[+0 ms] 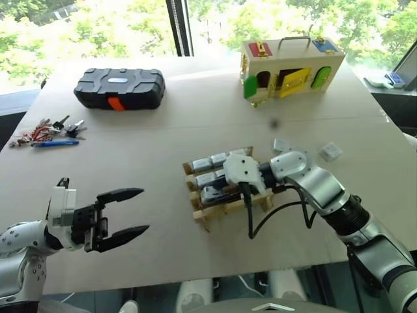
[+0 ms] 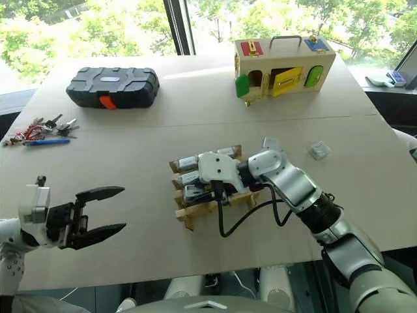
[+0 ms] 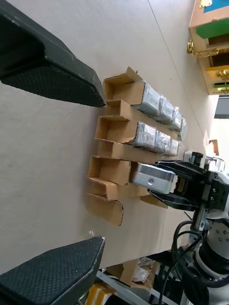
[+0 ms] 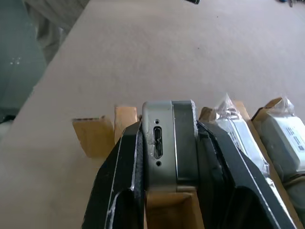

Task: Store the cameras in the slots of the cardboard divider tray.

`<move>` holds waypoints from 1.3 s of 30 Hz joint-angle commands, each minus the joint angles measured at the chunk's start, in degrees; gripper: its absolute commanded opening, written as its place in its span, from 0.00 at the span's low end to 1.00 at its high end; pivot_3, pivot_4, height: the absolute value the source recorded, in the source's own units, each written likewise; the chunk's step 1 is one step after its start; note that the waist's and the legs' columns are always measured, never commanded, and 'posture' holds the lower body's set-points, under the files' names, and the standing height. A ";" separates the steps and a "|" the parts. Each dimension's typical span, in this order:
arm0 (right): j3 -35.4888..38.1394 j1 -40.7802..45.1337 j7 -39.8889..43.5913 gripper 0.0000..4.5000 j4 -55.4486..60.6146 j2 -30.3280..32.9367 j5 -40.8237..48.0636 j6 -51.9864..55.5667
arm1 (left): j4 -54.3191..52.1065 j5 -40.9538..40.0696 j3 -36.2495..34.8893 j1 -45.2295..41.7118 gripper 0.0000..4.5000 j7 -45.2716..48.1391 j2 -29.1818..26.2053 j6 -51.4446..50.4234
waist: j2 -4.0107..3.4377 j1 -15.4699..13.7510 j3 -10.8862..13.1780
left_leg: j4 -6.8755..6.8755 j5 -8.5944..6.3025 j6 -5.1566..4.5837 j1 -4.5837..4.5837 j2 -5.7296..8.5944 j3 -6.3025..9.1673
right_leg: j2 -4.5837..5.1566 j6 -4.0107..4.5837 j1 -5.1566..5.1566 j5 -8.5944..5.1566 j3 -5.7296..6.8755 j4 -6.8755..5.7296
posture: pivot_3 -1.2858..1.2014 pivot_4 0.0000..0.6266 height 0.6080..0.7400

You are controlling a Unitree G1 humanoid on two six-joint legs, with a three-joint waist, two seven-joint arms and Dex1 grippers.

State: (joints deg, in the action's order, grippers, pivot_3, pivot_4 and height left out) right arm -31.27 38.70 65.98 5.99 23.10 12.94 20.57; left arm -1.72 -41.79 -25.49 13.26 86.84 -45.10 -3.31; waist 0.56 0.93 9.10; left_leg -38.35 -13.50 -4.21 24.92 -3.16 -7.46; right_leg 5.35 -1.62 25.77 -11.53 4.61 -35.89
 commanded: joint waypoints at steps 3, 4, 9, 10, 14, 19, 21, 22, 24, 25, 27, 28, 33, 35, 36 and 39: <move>-0.93 0.16 1.68 0.19 -1.61 0.74 -3.92 -5.02 | -2.73 -0.70 -1.53 0.40 1.00 -0.86 0.54 0.16 | 0.00 -0.06 0.00 | 0.01 0.00 0.00 0.00 0.00 0.00 | 0.00 0.00 0.00 0.00 0.00 0.00 | 0.52 0.24 1.00; -0.89 0.20 2.21 0.19 -1.77 0.69 -3.88 -5.18 | -2.81 -0.71 -1.49 0.37 1.00 -0.83 0.55 0.15 | 0.00 -0.08 0.00 | 0.01 0.00 0.00 0.00 0.00 0.00 | 0.01 0.00 -0.01 0.00 0.00 0.00 | 0.52 0.24 1.00; -1.80 0.88 3.46 0.19 -3.81 -0.18 -5.49 -6.76 | -3.02 -0.61 -1.13 -0.06 1.00 -1.12 0.58 0.01 | 0.00 -0.08 0.00 | 0.01 -0.01 -0.01 -0.01 0.00 0.00 | 0.02 0.00 0.00 0.00 0.00 0.00 | 0.52 0.24 1.00; -2.23 1.03 3.51 0.19 -4.78 -0.44 -6.29 -7.51 | -3.13 -0.57 -0.99 -0.21 1.00 -1.23 0.64 -0.01 | 0.00 -0.08 0.00 | 0.01 0.00 0.00 -0.01 0.00 0.00 | 0.02 0.00 0.00 0.00 0.00 0.00 | 0.52 0.24 1.00; -1.91 1.72 4.62 0.46 -6.36 -1.05 -6.77 -7.59 | -3.84 -0.46 -0.33 -0.88 1.00 -1.96 1.08 -0.27 | 0.00 -0.10 0.00 | 0.01 0.00 0.00 -0.02 0.00 -0.01 | 0.02 0.00 -0.02 0.00 0.00 0.00 | 0.52 0.24 1.00; 6.22 1.20 1.17 0.82 2.49 -0.64 -0.21 -0.22 | -4.24 -0.51 0.58 -1.64 1.00 -2.22 1.52 -0.90 | -0.05 -0.05 0.04 | 0.03 -0.01 0.00 -0.01 0.00 0.00 | 0.03 0.00 0.01 0.00 0.00 0.00 | 0.52 0.24 1.00; 13.55 -0.45 -1.69 0.82 11.57 0.80 7.53 8.49 | -3.97 -0.41 1.54 -2.48 1.00 -2.05 1.94 -0.98 | -0.11 -0.27 0.10 | 0.03 -0.01 0.00 0.01 -0.01 0.01 | 0.05 0.01 0.02 0.00 0.00 0.00 | 0.52 0.24 1.00; 17.25 -1.64 -4.15 0.82 15.65 1.50 10.38 12.71 | -4.09 -0.53 1.91 -2.85 1.00 -2.17 2.17 -1.22 | -0.11 -0.45 0.10 | 0.04 -0.01 0.00 0.03 0.00 0.02 | 0.09 0.01 0.03 0.01 0.02 0.01 | 0.52 0.24 1.00; 24.20 -5.04 -9.19 0.92 23.39 3.48 15.86 20.84 | -4.49 -0.77 2.39 -3.54 1.00 -2.40 2.52 -1.75 | -0.03 -0.53 0.05 | 0.08 -0.02 0.00 0.06 0.01 0.05 | 0.14 0.02 0.03 0.01 0.05 0.06 | 0.52 0.24 1.00; 27.62 -7.04 -12.38 0.99 26.93 4.09 17.76 24.29 | -4.64 -0.93 2.55 -3.87 1.00 -2.57 2.66 -2.06 | 0.02 -0.62 0.02 | 0.12 -0.03 -0.02 0.06 0.02 0.05 | 0.16 0.02 0.02 0.01 0.05 0.09 | 0.52 0.24 1.00; 33.04 -10.40 -18.56 0.99 31.99 4.63 19.97 29.39 | -4.66 -0.94 2.89 -4.46 1.00 -2.76 2.83 -2.35 | 0.00 -0.49 0.03 | 0.18 -0.05 -0.04 0.05 0.02 0.05 | 0.19 0.02 0.02 0.01 0.06 0.14 | 0.52 0.24 1.00; 36.29 -13.09 -22.18 0.99 34.16 4.74 20.20 31.80 | -4.55 -0.98 3.11 -4.97 1.00 -2.92 2.96 -2.59 | -0.01 -0.42 0.03 | 0.20 -0.05 -0.04 0.06 0.02 0.03 | 0.19 0.02 0.04 0.00 0.03 0.15 | 0.52 0.24 1.00; 41.47 -24.61 -39.27 0.99 32.45 6.83 7.41 33.28 | -3.62 -0.71 4.47 -7.54 1.00 -3.28 3.57 -3.34 | -0.03 -0.27 0.04 | 0.22 -0.05 -0.04 0.04 0.02 -0.01 | 0.17 0.00 0.06 0.00 0.03 0.14 | 0.52 0.24 1.00; 42.33 -27.46 -44.90 0.99 26.85 5.92 2.85 31.15 | -2.99 -0.43 5.37 -8.74 1.00 -2.87 3.88 -3.44 | -0.02 -0.25 0.04 | 0.21 -0.05 -0.04 0.03 0.03 -0.04 | 0.17 -0.01 0.04 -0.01 0.02 0.14 | 0.52 0.24 1.00; 41.67 -28.37 -45.78 0.99 24.61 6.08 1.22 28.80 | -2.53 -0.22 5.68 -9.20 1.00 -2.57 3.98 -3.38 | -0.03 -0.24 0.04 | 0.20 -0.05 -0.04 0.02 0.04 -0.05 | 0.16 -0.02 0.03 -0.02 0.02 0.14 | 0.52 0.24 1.00; 41.90 -28.48 -47.53 0.99 17.00 5.06 -0.94 23.50 | -0.84 0.32 6.47 -10.66 1.00 -1.70 3.91 -3.06 | -0.14 0.04 0.11 | 0.19 -0.04 -0.05 0.04 0.04 -0.11 | 0.07 -0.03 0.03 -0.02 -0.02 0.14 | 0.52 0.24 1.00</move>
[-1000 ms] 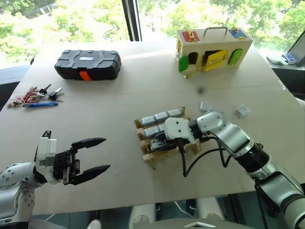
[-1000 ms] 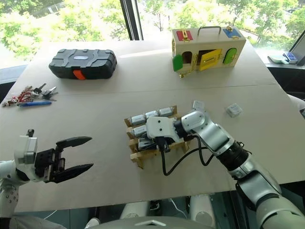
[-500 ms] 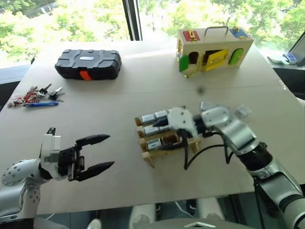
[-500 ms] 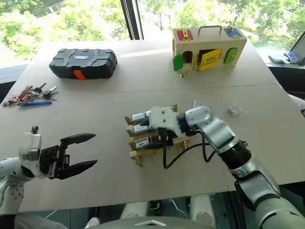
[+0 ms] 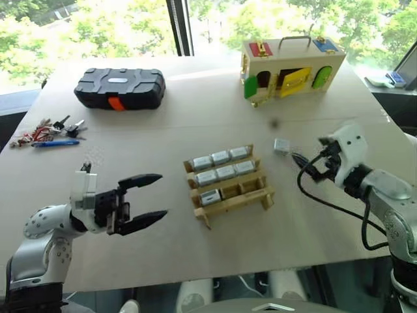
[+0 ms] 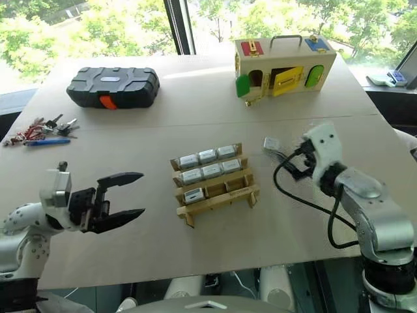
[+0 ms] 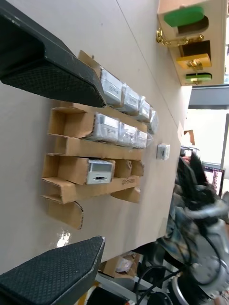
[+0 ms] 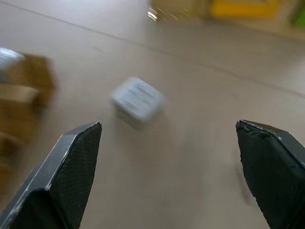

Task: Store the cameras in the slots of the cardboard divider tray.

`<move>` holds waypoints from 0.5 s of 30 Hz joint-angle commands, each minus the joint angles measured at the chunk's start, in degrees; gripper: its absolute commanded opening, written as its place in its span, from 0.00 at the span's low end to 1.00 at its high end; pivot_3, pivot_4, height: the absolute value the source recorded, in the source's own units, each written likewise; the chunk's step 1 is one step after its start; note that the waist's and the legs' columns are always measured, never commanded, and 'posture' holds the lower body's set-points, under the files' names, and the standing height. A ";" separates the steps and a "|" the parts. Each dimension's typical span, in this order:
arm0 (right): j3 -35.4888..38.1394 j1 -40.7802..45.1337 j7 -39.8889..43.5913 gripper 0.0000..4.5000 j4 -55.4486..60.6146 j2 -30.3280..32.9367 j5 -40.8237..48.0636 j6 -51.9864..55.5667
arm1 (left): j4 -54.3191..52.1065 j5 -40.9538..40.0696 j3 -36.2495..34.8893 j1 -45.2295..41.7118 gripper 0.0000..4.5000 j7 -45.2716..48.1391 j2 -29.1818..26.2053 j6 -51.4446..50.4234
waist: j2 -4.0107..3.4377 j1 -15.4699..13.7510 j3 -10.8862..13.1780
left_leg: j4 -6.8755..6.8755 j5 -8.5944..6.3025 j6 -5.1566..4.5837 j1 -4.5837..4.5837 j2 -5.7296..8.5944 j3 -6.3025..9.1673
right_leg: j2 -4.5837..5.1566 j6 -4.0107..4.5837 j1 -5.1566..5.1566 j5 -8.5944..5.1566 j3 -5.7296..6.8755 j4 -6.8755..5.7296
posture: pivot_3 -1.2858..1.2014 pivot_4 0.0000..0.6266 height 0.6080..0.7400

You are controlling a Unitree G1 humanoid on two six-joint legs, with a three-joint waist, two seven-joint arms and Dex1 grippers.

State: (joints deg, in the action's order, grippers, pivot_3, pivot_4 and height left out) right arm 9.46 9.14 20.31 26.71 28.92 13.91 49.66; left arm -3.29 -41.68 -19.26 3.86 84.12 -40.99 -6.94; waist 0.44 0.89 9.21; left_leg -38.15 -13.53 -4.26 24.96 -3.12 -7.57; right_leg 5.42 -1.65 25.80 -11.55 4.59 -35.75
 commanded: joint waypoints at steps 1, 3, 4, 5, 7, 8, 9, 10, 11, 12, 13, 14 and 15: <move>1.31 1.49 -1.96 0.99 -5.95 -0.84 -2.27 -7.20 | 0.97 0.23 0.39 -1.66 1.00 1.16 -0.24 0.54 | -0.02 0.07 0.01 | 0.00 0.01 0.00 0.00 -0.02 -0.01 | -0.08 0.00 0.00 0.00 -0.03 -0.01 | 0.52 0.24 1.00; 1.65 3.16 -2.15 0.99 -11.18 -0.32 -3.48 -11.15 | 0.96 0.09 0.46 -2.22 1.00 1.35 -0.34 0.26 | -0.07 0.09 0.04 | 0.00 0.03 0.01 -0.02 -0.06 -0.01 | -0.39 -0.01 -0.01 0.00 -0.04 -0.03 | 0.52 0.24 1.00; 2.39 4.18 -1.95 0.99 -13.64 -0.33 -3.21 -12.41 | 1.00 0.08 0.46 -2.34 1.00 1.56 -0.43 0.26 | -0.07 0.11 0.04 | -0.01 0.03 0.01 -0.03 -0.06 -0.04 | -0.41 -0.02 -0.02 -0.01 -0.06 -0.06 | 0.52 0.24 1.00; 2.91 5.20 -1.64 0.99 -16.32 -0.01 -3.23 -14.03 | 1.26 0.08 0.42 -2.46 1.00 1.91 -0.61 0.26 | -0.07 0.12 0.04 | -0.02 0.03 0.01 -0.05 -0.06 -0.04 | -0.42 -0.02 -0.02 -0.01 -0.09 -0.07 | 0.52 0.24 1.00; 3.28 6.71 -0.14 0.99 -21.28 1.09 -3.13 -16.71 | 1.98 0.11 0.43 -2.71 1.00 2.84 -1.11 0.12 | -0.07 0.06 0.04 | -0.05 0.03 0.00 -0.06 -0.06 -0.05 | -0.44 -0.03 -0.04 -0.01 -0.09 -0.08 | 0.52 0.24 1.00; 3.35 7.43 0.55 0.99 -23.65 1.59 -3.17 -18.07 | 2.20 0.01 0.43 -2.91 1.00 3.19 -1.33 -0.12 | -0.07 -0.04 0.04 | -0.06 0.03 0.00 -0.08 -0.06 -0.05 | -0.44 -0.03 -0.07 -0.01 -0.09 -0.08 | 0.52 0.24 1.00; 3.51 7.95 1.05 0.99 -25.43 1.86 -2.97 -19.11 | 2.20 -0.10 0.36 -3.00 1.00 3.38 -1.45 -0.29 | -0.07 -0.14 0.04 | -0.07 0.03 0.00 -0.07 -0.05 -0.04 | -0.44 -0.03 -0.08 -0.01 -0.08 -0.08 | 0.52 0.24 1.00; 3.62 8.47 1.93 0.99 -27.18 2.14 -2.49 -19.76 | 2.02 -0.28 0.32 -3.24 1.00 3.45 -1.53 -0.47 | -0.07 -0.19 0.04 | -0.07 0.03 0.00 -0.07 -0.05 -0.03 | -0.44 -0.03 -0.09 -0.01 -0.08 -0.08 | 0.52 0.24 1.00; 3.49 8.90 2.96 0.99 -28.92 2.56 -2.28 -20.43 | 1.73 -0.56 0.26 -3.57 1.00 3.36 -1.66 -0.83 | -0.07 -0.20 0.04 | -0.07 0.03 -0.01 -0.07 -0.05 -0.03 | -0.44 -0.03 -0.09 -0.01 -0.08 -0.08 | 0.52 0.24 1.00; 3.32 9.26 3.78 0.99 -30.49 2.95 -2.31 -21.24 | 1.43 -0.79 0.19 -3.86 1.00 3.29 -1.79 -1.11 | -0.07 -0.18 0.04 | -0.07 0.03 -0.01 -0.06 -0.05 -0.03 | -0.44 -0.02 -0.09 -0.01 -0.07 -0.08 | 0.52 0.24 1.00; 3.15 9.64 4.68 0.99 -31.83 3.24 -2.22 -21.60 | 1.16 -1.03 0.07 -4.22 1.00 3.24 -1.91 -1.45 | -0.06 -0.15 0.04 | -0.07 0.03 -0.02 -0.06 -0.05 -0.03 | -0.44 -0.02 -0.10 -0.01 -0.08 -0.07 | 0.52 0.24 1.00; 2.92 9.89 5.75 0.99 -32.97 3.60 -2.09 -21.75 | 0.75 -1.34 -0.15 -4.55 1.00 3.15 -1.99 -1.80 | -0.07 -0.08 0.05 | -0.07 0.03 -0.02 -0.06 -0.05 -0.04 | -0.44 -0.02 -0.10 -0.01 -0.08 -0.08 | 0.52 0.24 1.00; 2.82 10.21 6.50 0.99 -34.10 3.80 -2.08 -22.28 | 0.26 -1.70 -0.40 -4.84 1.00 3.09 -2.13 -2.16 | -0.07 -0.04 0.05 | -0.09 0.04 -0.04 -0.07 -0.05 -0.04 | -0.44 -0.03 -0.12 -0.01 -0.09 -0.08 | 0.52 0.24 1.00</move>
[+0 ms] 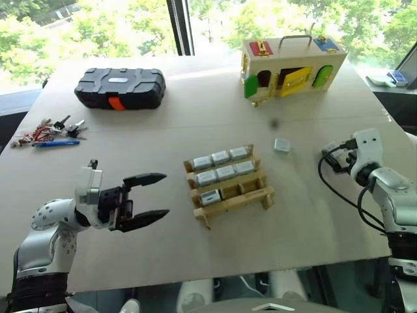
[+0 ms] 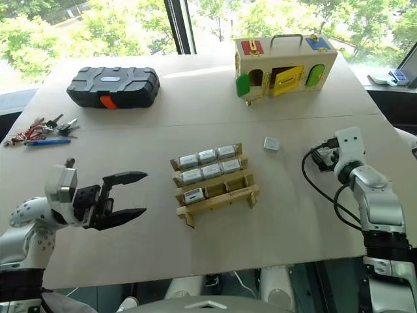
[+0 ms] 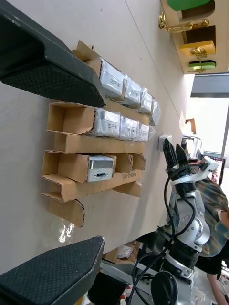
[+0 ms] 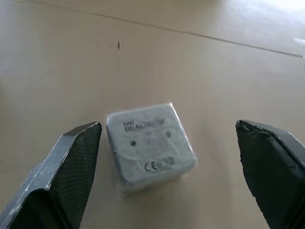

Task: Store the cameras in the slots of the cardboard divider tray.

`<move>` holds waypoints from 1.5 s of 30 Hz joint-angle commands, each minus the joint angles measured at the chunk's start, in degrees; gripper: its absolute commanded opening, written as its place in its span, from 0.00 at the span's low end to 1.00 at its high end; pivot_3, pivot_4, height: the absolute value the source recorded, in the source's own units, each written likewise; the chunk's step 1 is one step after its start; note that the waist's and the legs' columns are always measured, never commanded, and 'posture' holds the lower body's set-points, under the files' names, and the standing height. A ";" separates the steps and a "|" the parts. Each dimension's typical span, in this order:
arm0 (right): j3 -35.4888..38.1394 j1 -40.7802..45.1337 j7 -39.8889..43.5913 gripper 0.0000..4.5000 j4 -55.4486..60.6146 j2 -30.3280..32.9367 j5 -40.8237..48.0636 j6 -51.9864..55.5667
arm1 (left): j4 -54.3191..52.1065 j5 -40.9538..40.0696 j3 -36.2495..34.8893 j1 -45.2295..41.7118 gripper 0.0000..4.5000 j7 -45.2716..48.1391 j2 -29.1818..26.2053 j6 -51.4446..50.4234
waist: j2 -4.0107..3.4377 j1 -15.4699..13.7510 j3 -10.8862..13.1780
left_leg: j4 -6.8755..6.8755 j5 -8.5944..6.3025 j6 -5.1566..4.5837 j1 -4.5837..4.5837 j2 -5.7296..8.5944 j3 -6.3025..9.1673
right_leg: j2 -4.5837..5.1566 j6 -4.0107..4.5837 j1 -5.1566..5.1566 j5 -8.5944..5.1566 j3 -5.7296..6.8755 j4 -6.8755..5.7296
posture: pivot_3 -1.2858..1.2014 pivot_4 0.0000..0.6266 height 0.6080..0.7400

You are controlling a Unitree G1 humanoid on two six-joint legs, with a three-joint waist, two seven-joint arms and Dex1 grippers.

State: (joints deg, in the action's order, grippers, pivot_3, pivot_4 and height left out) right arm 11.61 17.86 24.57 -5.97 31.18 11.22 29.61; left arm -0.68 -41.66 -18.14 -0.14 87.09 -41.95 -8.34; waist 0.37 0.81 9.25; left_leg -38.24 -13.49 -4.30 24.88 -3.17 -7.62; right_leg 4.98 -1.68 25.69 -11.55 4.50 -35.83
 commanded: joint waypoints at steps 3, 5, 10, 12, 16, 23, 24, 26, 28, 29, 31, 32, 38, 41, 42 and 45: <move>0.13 2.25 4.76 0.99 -3.73 1.91 0.88 -3.71 | -3.37 -2.84 -2.30 -1.27 1.00 -0.24 -1.67 -2.01 | -0.01 0.14 0.00 | -0.02 0.01 -0.01 -0.02 -0.01 0.00 | -0.01 0.00 -0.01 0.00 -0.01 -0.03 | 0.52 0.24 1.00; -0.04 3.23 5.08 0.99 -5.39 1.64 0.53 -4.59 | -3.24 -3.22 -2.83 -1.21 1.00 -0.45 -1.74 -2.52 | -0.01 0.22 0.00 | -0.02 0.01 -0.02 -0.04 -0.02 -0.01 | -0.03 -0.01 -0.01 0.00 -0.04 -0.03 | 0.52 0.24 1.00; -0.23 4.86 6.12 0.82 -8.37 1.32 0.55 -6.23 | -3.73 -3.60 -3.70 -0.41 1.00 -0.84 -1.48 -3.26 | -0.02 0.17 0.01 | -0.02 0.03 -0.04 -0.05 -0.03 -0.04 | -0.05 -0.01 -0.02 0.00 -0.05 -0.04 | 0.52 0.24 1.00; -0.40 4.88 6.56 0.60 -8.64 1.50 0.46 -6.55 | -4.77 -4.40 -3.99 -0.18 1.00 -1.97 -1.27 -4.38 | -0.02 0.02 0.01 | -0.02 0.03 -0.03 -0.04 -0.03 -0.04 | -0.05 0.00 -0.02 0.00 -0.06 -0.04 | 0.52 0.24 1.00; -0.79 2.30 8.06 0.44 -3.23 2.74 0.23 -6.95 | -10.35 -8.23 -3.52 -0.44 1.00 -10.45 -1.35 -12.50 | -0.01 -0.02 0.00 | -0.04 0.03 -0.01 -0.04 -0.02 -0.03 | -0.03 0.00 -0.04 0.01 -0.07 -0.06 | 0.52 0.24 1.00; -8.71 -0.93 14.47 0.44 27.81 7.75 -3.19 -15.02 | -21.28 -26.11 0.07 -13.03 1.00 -46.82 -1.19 -38.71 | -0.13 0.11 0.12 | -0.08 0.10 -0.09 -0.14 -0.02 -0.01 | -0.09 -0.49 -0.10 0.03 -0.20 -0.16 | 0.52 0.24 1.00; -11.33 0.45 15.21 0.44 31.35 8.08 -4.42 -15.47 | -20.38 -31.08 1.71 -16.50 1.00 -50.79 -1.90 -43.44 | -0.06 0.12 0.16 | -0.09 0.10 -0.09 -0.17 -0.03 -0.01 | -0.11 -0.51 -0.12 0.03 -0.23 -0.19 | 0.52 0.24 1.00; -14.93 2.61 15.57 0.44 34.19 8.11 -6.50 -15.69 | -17.14 -40.42 3.32 -21.44 1.00 -56.07 -1.72 -48.99 | -0.02 0.11 0.15 | -0.10 0.17 -0.07 -0.21 -0.06 0.02 | -0.23 -0.54 -0.10 0.01 -0.26 -0.26 | 0.52 0.24 1.00; -18.15 4.53 15.72 0.44 34.95 7.76 -8.93 -17.02 | -14.62 -44.96 4.65 -25.64 1.00 -63.35 0.93 -50.43 | 0.02 -0.06 0.14 | -0.11 0.21 -0.05 -0.26 -0.08 0.04 | -0.28 -0.54 -0.11 0.01 -0.30 -0.30 | 0.52 0.24 1.00; -20.61 6.24 16.06 0.44 35.26 7.34 -10.59 -18.27 | -13.33 -45.88 6.15 -28.10 1.00 -67.31 2.67 -51.01 | 0.07 -0.22 0.14 | -0.11 0.29 0.05 -0.26 -0.06 0.05 | -0.28 -0.53 -0.11 0.01 -0.30 -0.31 | 0.52 0.24 1.00; -23.92 9.48 16.15 0.44 35.31 5.50 -11.88 -18.37 | -11.44 -46.84 8.51 -31.58 1.00 -72.11 5.15 -52.15 | 0.19 -0.42 0.21 | -0.13 0.38 0.15 -0.21 0.01 0.06 | -0.27 -0.50 -0.12 0.02 -0.33 -0.30 | 0.52 0.24 1.00; -25.29 10.90 16.66 0.44 34.87 5.06 -12.86 -19.20 | -11.08 -46.72 9.05 -32.64 1.00 -72.83 5.94 -52.57 | 0.26 -0.42 0.25 | -0.17 0.39 0.14 -0.18 0.03 0.06 | -0.27 -0.44 -0.12 0.06 -0.34 -0.31 | 0.52 0.24 1.00; -28.50 15.19 17.29 0.44 32.91 2.43 -15.88 -21.04 | -9.08 -47.12 9.78 -35.32 1.00 -72.96 7.58 -54.83 | 0.35 -0.25 0.29 | -0.21 0.41 0.16 -0.15 0.05 0.04 | -0.32 -0.29 -0.10 0.15 -0.35 -0.34 | 0.52 0.24 1.00; -28.61 16.12 17.42 0.44 32.91 1.07 -16.00 -20.77 | -8.61 -45.93 9.75 -35.40 1.00 -73.26 7.91 -55.23 | 0.36 -0.22 0.29 | -0.21 0.43 0.19 -0.17 0.05 0.04 | -0.33 -0.30 -0.10 0.15 -0.34 -0.35 | 0.52 0.24 1.00; -28.74 16.31 17.61 0.44 32.81 0.92 -16.20 -21.02 | -8.48 -45.51 9.79 -35.49 1.00 -72.81 8.02 -55.29 | 0.36 -0.23 0.29 | -0.21 0.43 0.20 -0.18 0.04 0.04 | -0.33 -0.29 -0.10 0.15 -0.34 -0.37 | 0.52 0.24 1.00; -28.80 17.17 17.74 0.44 32.28 0.14 -16.38 -21.02 | -8.41 -44.45 10.32 -35.92 1.00 -71.36 8.12 -55.77 | 0.36 -0.23 0.29 | -0.21 0.43 0.20 -0.18 0.04 0.05 | -0.32 -0.29 -0.11 0.15 -0.34 -0.38 | 0.52 0.24 1.00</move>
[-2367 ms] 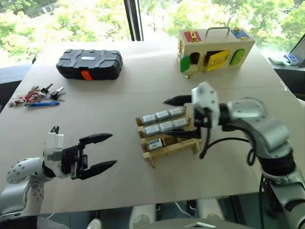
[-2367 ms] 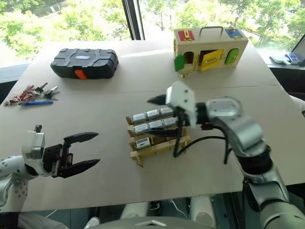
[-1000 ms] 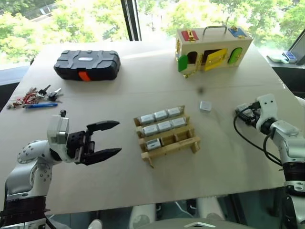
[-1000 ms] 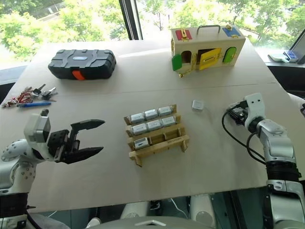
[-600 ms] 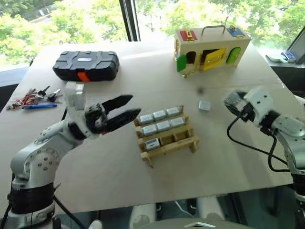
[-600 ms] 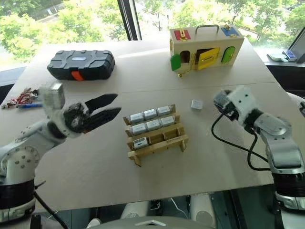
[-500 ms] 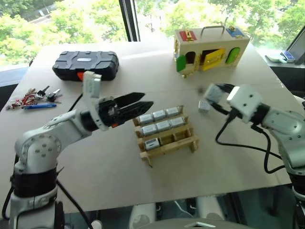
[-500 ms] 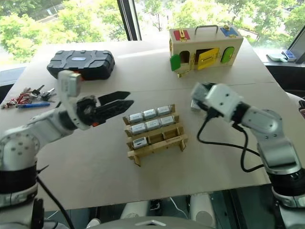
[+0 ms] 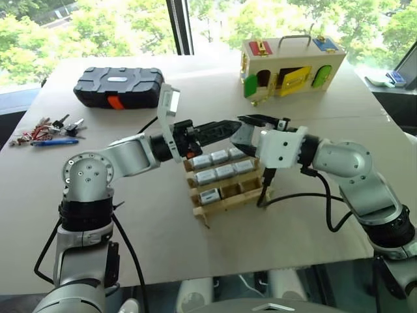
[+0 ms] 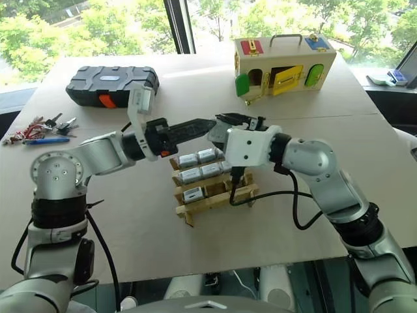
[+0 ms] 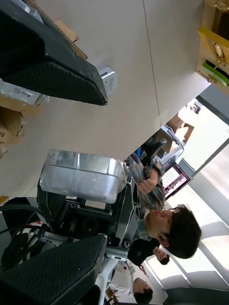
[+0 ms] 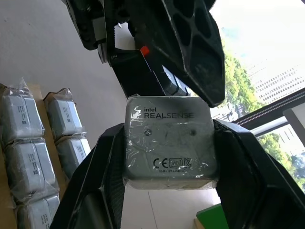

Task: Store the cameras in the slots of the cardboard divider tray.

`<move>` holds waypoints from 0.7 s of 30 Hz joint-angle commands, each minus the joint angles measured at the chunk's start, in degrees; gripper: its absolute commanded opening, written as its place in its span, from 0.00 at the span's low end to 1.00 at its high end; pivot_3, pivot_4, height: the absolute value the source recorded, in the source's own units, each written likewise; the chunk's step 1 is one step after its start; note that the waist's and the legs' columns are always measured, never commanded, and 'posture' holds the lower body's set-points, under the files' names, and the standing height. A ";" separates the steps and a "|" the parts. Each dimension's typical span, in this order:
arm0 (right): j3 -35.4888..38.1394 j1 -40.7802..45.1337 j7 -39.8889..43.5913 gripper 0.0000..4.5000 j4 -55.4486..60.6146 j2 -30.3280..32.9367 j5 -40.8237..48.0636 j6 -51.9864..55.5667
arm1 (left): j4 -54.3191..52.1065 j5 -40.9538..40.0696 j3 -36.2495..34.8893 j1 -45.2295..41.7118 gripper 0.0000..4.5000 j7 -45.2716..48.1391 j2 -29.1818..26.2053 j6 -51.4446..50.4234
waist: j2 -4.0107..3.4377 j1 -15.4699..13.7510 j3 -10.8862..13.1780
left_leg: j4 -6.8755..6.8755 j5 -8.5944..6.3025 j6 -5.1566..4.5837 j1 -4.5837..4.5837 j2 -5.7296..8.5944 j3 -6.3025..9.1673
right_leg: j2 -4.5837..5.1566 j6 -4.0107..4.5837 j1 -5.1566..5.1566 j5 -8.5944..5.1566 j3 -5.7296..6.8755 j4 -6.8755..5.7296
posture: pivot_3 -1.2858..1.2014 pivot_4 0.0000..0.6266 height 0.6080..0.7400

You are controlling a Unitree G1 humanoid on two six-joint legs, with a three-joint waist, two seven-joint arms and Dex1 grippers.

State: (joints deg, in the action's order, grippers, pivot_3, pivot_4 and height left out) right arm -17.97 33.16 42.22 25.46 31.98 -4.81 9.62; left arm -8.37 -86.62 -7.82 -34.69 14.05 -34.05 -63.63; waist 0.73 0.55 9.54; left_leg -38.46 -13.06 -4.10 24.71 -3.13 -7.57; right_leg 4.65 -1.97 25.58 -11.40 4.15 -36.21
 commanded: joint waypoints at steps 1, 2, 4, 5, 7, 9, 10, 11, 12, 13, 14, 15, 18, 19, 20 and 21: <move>0.82 2.04 0.07 0.44 0.89 -1.00 -0.20 -0.80 | -0.76 0.60 0.10 -1.26 1.00 1.92 0.36 -0.71 | 0.00 0.05 0.00 | 0.00 0.00 0.00 0.00 0.00 -0.01 | 0.00 0.00 0.00 0.00 0.00 0.00 | 0.52 0.24 1.00; 0.85 2.18 0.10 0.44 0.83 -1.27 -0.16 -0.71 | -0.68 0.75 0.13 -1.21 1.00 2.16 0.48 -0.89 | 0.00 0.07 0.00 | 0.00 0.00 0.00 0.00 0.00 -0.01 | 0.00 0.00 0.00 0.00 0.00 0.00 | 0.52 0.24 1.00; 0.82 2.21 0.48 0.44 1.27 -1.53 -0.01 -0.44 | -1.05 1.93 0.32 -1.06 0.87 3.17 0.83 -0.77 | 0.00 0.03 0.00 | 0.00 0.00 0.00 0.00 0.00 0.00 | 0.00 0.01 0.01 0.00 0.00 -0.01 | 0.52 0.24 1.00; 0.89 2.19 0.59 0.44 1.47 -1.74 0.24 -0.13 | -0.94 2.42 0.43 -1.23 0.84 3.52 1.03 -0.74 | 0.00 0.01 0.00 | 0.00 0.00 0.01 0.00 0.00 0.01 | 0.00 0.01 0.01 0.00 0.00 -0.02 | 0.52 0.24 1.00; 0.96 2.16 1.16 0.44 1.80 -1.96 0.90 0.41 | -0.52 3.09 0.59 -1.62 0.63 4.28 1.28 -0.88 | 0.00 0.03 0.00 | 0.00 0.00 0.01 0.00 0.00 0.00 | 0.00 0.01 0.01 0.01 0.00 -0.01 | 0.52 0.24 1.00; 1.12 2.10 1.59 0.44 1.91 -2.08 1.26 0.84 | -0.11 3.73 0.62 -1.95 0.40 4.98 1.49 -0.92 | 0.00 0.03 0.00 | 0.00 0.00 0.01 0.01 0.01 0.00 | 0.00 0.01 0.00 0.01 0.00 -0.01 | 0.52 0.24 1.00; 1.17 2.04 1.89 0.44 1.99 -2.10 1.52 1.17 | 0.13 3.96 0.56 -2.10 0.30 5.37 1.62 -0.93 | 0.00 0.05 0.00 | 0.00 0.00 0.01 0.00 0.01 0.00 | 0.00 0.01 0.00 0.01 0.00 -0.02 | 0.52 0.24 1.00; 1.44 1.79 2.02 0.44 2.21 -2.22 2.17 1.83 | 0.26 4.21 0.51 -2.27 0.21 5.95 1.59 -1.05 | 0.00 0.04 0.00 | 0.00 0.00 0.01 0.00 0.01 0.00 | 0.00 0.01 0.01 0.01 0.00 -0.02 | 0.52 0.24 1.00; 1.82 1.58 2.17 0.44 2.37 -2.20 2.73 2.33 | 0.22 4.96 0.57 -2.57 0.19 7.00 1.38 -0.96 | 0.00 0.06 0.00 | 0.00 0.00 0.01 0.00 0.02 0.00 | 0.00 0.01 0.00 0.01 0.00 -0.02 | 0.52 0.24 1.00; 2.31 1.17 2.28 0.67 2.66 -1.99 3.14 2.62 | 0.07 5.61 0.49 -2.85 0.19 8.25 1.09 -0.82 | 0.00 0.07 0.00 | 0.00 0.00 0.01 -0.01 0.02 0.00 | 0.00 0.01 0.00 0.01 0.00 -0.02 | 0.52 0.24 1.00; 3.20 0.52 1.94 0.74 3.00 -1.89 3.53 3.11 | -0.27 6.81 0.63 -3.19 0.19 9.86 0.60 -0.54 | 0.00 0.08 0.00 | 0.00 0.00 0.01 -0.02 0.02 0.00 | 0.00 0.01 0.00 0.01 0.00 -0.03 | 0.52 0.24 1.00; 4.39 -0.42 1.40 0.86 3.51 -1.82 4.09 4.02 | -0.75 8.30 0.95 -3.42 0.19 11.72 -0.10 -0.26 | 0.00 0.07 0.00 | 0.00 0.01 0.01 -0.01 0.02 0.00 | -0.01 0.01 0.01 0.01 0.00 -0.04 | 0.52 0.24 1.00; 10.57 -6.46 2.27 0.99 6.57 0.20 9.56 9.06 | -2.96 15.76 3.11 -3.40 0.19 18.89 -3.43 2.71 | 0.02 -0.26 0.00 | 0.00 0.00 0.01 0.02 0.02 0.03 | 0.00 0.01 0.01 0.01 0.03 -0.03 | 0.52 0.24 1.00; 15.75 -10.84 4.38 0.99 7.43 1.06 15.41 10.89 | -4.75 19.28 4.46 -2.88 0.19 22.83 -5.75 4.75 | 0.02 -0.40 0.00 | 0.01 0.00 0.01 0.04 0.03 0.03 | 0.00 0.01 0.01 0.00 0.04 -0.01 | 0.52 0.24 1.00; 20.71 -15.03 7.41 0.99 7.88 2.60 21.14 12.82 | -6.32 21.75 5.77 -2.28 0.19 25.74 -8.18 5.34 | 0.03 -0.64 0.00 | 0.01 0.00 0.01 0.05 0.03 0.02 | 0.01 0.02 0.00 0.00 0.04 0.02 | 0.52 0.24 1.00; 24.72 -18.30 9.70 0.99 8.18 3.98 25.26 13.58 | -7.64 23.58 6.77 -1.65 0.19 27.89 -10.11 5.67 | 0.04 -0.97 0.00 | 0.02 -0.01 0.01 0.08 0.03 0.05 | 0.01 0.02 -0.01 0.01 0.07 0.09 | 0.52 0.24 1.00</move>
State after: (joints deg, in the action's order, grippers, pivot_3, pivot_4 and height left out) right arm -0.56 16.92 48.44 31.16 34.41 12.88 21.30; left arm -12.09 -66.03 -1.80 -36.56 37.17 -42.29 -60.06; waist 0.77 -0.42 9.54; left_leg -38.39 -13.08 -4.09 24.80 -3.09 -7.55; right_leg 4.67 -1.94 25.57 -11.39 4.22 -36.02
